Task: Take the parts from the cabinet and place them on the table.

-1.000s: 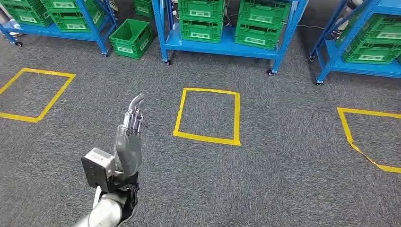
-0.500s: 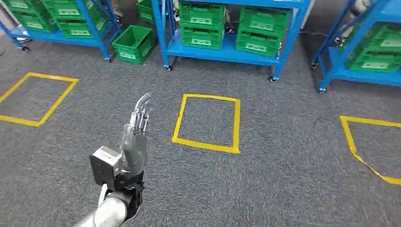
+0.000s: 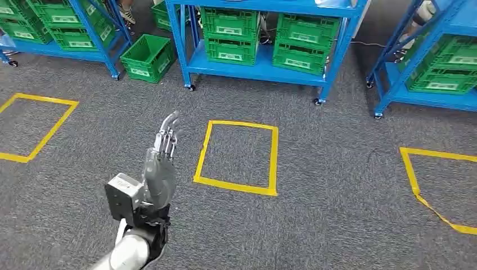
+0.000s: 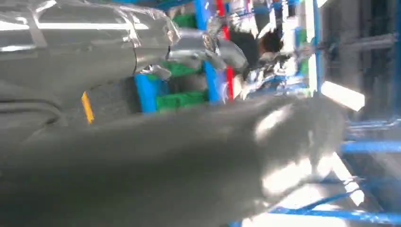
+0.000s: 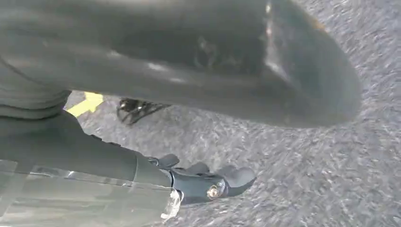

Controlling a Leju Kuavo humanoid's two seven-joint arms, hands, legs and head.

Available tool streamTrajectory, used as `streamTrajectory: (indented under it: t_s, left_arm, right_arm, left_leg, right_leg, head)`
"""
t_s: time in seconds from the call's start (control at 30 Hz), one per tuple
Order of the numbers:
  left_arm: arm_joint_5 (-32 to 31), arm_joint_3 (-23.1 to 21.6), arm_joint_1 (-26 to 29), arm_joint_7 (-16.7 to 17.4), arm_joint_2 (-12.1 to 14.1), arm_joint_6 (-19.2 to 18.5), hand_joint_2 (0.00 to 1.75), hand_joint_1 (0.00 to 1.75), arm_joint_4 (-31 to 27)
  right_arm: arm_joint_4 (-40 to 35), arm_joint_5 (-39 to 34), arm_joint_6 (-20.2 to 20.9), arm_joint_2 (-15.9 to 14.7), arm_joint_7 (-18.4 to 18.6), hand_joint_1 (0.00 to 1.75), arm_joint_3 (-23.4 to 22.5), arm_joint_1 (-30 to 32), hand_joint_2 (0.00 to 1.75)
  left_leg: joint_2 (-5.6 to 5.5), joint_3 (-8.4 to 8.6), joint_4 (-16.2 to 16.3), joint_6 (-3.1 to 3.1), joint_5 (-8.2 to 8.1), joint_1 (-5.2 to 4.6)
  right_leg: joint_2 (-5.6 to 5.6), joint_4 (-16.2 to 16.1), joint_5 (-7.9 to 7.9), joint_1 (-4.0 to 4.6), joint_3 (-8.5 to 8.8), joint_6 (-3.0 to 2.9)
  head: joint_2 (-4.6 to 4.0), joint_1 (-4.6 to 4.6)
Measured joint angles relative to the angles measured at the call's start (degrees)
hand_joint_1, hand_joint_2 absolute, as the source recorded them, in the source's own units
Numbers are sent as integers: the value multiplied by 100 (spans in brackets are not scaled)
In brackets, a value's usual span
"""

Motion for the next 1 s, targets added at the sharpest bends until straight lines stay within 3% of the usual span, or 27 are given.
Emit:
streamTrajectory:
  t_s: [0.03, 0.1, 0.13, 0.2, 0.23, 0.27, 0.3, 0.33, 0.4, 0.43, 0.47, 0.57, 0.6, 0.63, 0.67, 0.73, 0.77, 0.8, 0.83, 0.9, 0.93, 0.97, 1.0]
  left_arm:
    - [0, -4, -35, -13, -4, -31, 0, 0, 0]
    - [0, -2, -101, -15, -13, -37, 0, 0, -4]
    - [2, -2, -126, -22, -22, -37, 0, 0, -4]
    - [6, -2, -151, -26, -24, -44, 0, 0, 2]
    - [24, -4, -147, -28, -24, -41, 0, 0, 4]
    - [55, -4, -148, -33, -24, -41, 0, 0, 13]
    - [83, -4, -146, -48, -24, -39, 0, 0, 28]
    - [116, -4, -145, -81, -24, -35, 0, 0, 39]
    - [179, -4, -145, -177, -33, -26, 0, 0, 48]
    - [192, -4, -139, -212, -39, -24, 0, 0, 52]
    - [192, -2, -136, -245, -48, -11, 0, 0, 57]
    - [197, -2, -84, -269, -52, -6, 0, 0, 59]
    - [197, 2, -76, -269, -50, 0, 0, 0, 57]
    - [197, 11, -52, -271, -48, 9, 0, 0, 59]
    - [197, 11, -52, -284, -48, 9, 0, 0, 61]
    - [192, 4, -12, -293, -50, 20, 0, 0, 61]
    - [190, 4, 27, -299, -48, 31, 0, 0, 63]
    - [188, 4, 55, -302, -48, 44, 0, 0, 63]
    - [175, 4, 67, -304, -48, 66, 0, 0, 63]
    - [155, 4, 70, -304, -48, 79, 0, 0, 61]
    - [149, 4, 72, -304, -48, 83, 0, 0, 63]
    - [140, 0, 90, -306, -48, 83, 0, 0, 55]
    - [131, 0, 119, -306, -46, 83, 0, 0, 41]
  right_arm:
    - [-2, 24, 0, 2, 10, 0, 4, -23, 0]
    - [-20, 61, 11, 13, 37, 0, 20, -69, 0]
    - [-24, 68, 13, 7, 37, 0, 22, -78, 0]
    - [-31, 118, 22, -9, 54, 0, 24, -96, 0]
    - [-28, 164, 44, -15, 90, 0, 28, -80, 0]
    - [-28, 219, 83, -15, 125, 0, 57, -59, 0]
    - [-28, 253, 103, -15, 153, 0, 94, -17, 0]
    - [-28, 290, 114, -15, 157, 0, 118, 3, 0]
    - [-26, 297, 116, -24, 164, 0, 129, 1, 0]
    - [-26, 299, 116, -57, 170, 0, 133, 5, 0]
    - [-31, 310, 125, -63, 172, 0, 160, -6, 0]
    - [-31, 310, 127, -111, 170, 0, 179, -23, 0]
    - [-31, 310, 122, -96, 172, 0, 203, -15, 0]
    - [-31, 321, 122, -83, 170, 0, 242, -24, 0]
    - [-31, 334, 125, -85, 170, 0, 258, -23, 0]
    - [-31, 343, 138, -79, 168, 0, 267, 7, 0]
    - [-31, 343, 142, -57, 168, 0, 269, 31, 0]
    - [-31, 343, 146, -44, 164, 0, 271, 51, 0]
    - [-31, 343, 146, -35, 157, 0, 275, 70, 0]
    - [-28, 341, 146, -20, 144, 0, 299, 79, 0]
    - [-28, 339, 146, -24, 137, 0, 304, 78, 0]
    - [-26, 337, 148, -50, 129, 0, 310, 71, 0]
    - [-28, 336, 157, -33, 116, 0, 317, 70, 0]
  left_leg:
    - [-11, 2, 23, 40, -59, -34]
    - [-25, 101, -39, 113, -124, -5]
    - [-23, 151, -58, 147, -165, -9]
    - [-18, 210, -64, 195, -242, -29]
    - [-26, 239, -64, 211, -274, -44]
    - [-44, 281, -64, 220, -312, -59]
    - [-69, 340, -65, 226, -347, -78]
    - [-94, 404, -68, 226, -380, -99]
    - [-117, 513, -77, 228, -421, -141]
    - [-121, 531, -92, 227, -422, -114]
    - [-152, 519, -85, 206, -426, -126]
    - [-168, 524, -151, 110, -364, -62]
    - [-174, 520, -148, 97, -354, -100]
    - [-116, 485, -92, 43, -469, -101]
    - [-89, 388, 144, -12, -708, -72]
    - [-48, 67, 964, -140, -1146, 27]
    - [-39, -23, 1222, -205, -1223, 82]
    - [-26, -4, 1231, -258, -1175, 133]
    - [-13, 118, 1039, -318, -1031, 179]
    - [52, 697, 99, -474, -579, 299]
    - [53, 860, -174, -581, -669, 321]
    - [8, 851, -177, -421, -699, 295]
    - [16, 840, -140, -298, -721, 278]
  right_leg:
    - [0, -53, -23, -21, 47, 39]
    - [-3, -95, -113, -56, 165, 97]
    - [-4, 145, -207, -48, 57, 106]
    - [-4, 1170, -598, -21, -572, 124]
    - [-3, 1603, -713, -11, -878, 122]
    - [-3, 1904, -696, 8, -1161, 104]
    - [-3, 1877, -491, 33, -1279, 68]
    - [-2, 1602, -159, 67, -1275, 17]
    - [3, 675, 563, 169, -1055, -155]
    - [-7, 480, 566, 211, -957, -287]
    - [-39, 326, 578, 224, -946, -316]
    - [-32, 243, 640, 280, -920, -394]
    - [-56, 82, 780, 190, -865, -351]
    - [-75, 1, 839, 173, -842, -309]
    - [-69, -40, 862, 144, -843, -322]
    - [-80, -49, 883, 80, -869, -290]
    - [-85, -48, 878, 49, -873, -261]
    - [-86, -44, 874, 5, -872, -215]
    - [-87, -26, 864, -44, -872, -166]
    - [-81, 74, 794, -168, -873, -26]
    - [-76, 150, 746, -164, -895, 58]
    - [-50, 229, 697, -163, -930, 131]
    - [-33, 198, 707, -163, -923, 151]
  head:
    - [0, -19]
    - [0, -13]
    - [2, 4]
    - [2, 7]
    - [2, 0]
    - [2, 2]
    - [2, 4]
    - [2, 4]
    - [0, 2]
    - [0, -9]
    - [2, -48]
    - [2, -17]
    - [2, -16]
    - [2, -22]
    - [0, -53]
    - [0, -53]
    - [0, -50]
    - [0, -55]
    - [2, -52]
    - [2, -55]
    - [2, -70]
    - [2, -125]
    - [2, -77]
